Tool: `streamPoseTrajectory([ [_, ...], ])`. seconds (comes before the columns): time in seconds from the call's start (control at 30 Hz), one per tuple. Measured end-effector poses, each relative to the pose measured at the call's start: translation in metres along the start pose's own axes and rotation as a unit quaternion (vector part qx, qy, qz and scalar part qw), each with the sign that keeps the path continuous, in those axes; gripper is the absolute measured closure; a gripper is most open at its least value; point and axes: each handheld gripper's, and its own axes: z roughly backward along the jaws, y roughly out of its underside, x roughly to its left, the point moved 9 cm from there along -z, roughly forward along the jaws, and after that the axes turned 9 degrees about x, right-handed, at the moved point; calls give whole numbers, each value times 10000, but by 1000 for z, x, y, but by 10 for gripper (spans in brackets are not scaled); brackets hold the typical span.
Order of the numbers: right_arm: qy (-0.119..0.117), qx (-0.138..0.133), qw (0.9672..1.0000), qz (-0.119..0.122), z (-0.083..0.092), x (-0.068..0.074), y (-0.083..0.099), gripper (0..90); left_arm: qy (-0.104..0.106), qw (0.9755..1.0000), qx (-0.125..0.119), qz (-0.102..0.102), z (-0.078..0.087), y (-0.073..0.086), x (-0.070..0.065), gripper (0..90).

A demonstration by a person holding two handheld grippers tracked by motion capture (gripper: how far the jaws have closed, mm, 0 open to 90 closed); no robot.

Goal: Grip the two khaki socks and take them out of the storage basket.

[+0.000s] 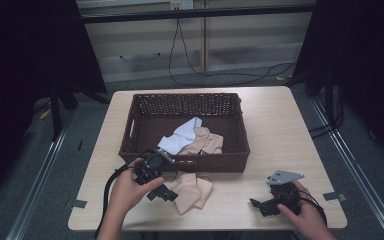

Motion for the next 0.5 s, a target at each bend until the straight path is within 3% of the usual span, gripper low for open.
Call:
streamPoseTrajectory([
  [0.2, 0, 0, 10000, -3, 0, 0, 0, 0, 2, 9999, -82, -114, -14, 10, 4, 20],
  [0.5, 0, -2, 10000, -3, 0, 0, 0, 0, -56, 9995, -300, -107, -37, 27, 14, 24],
])
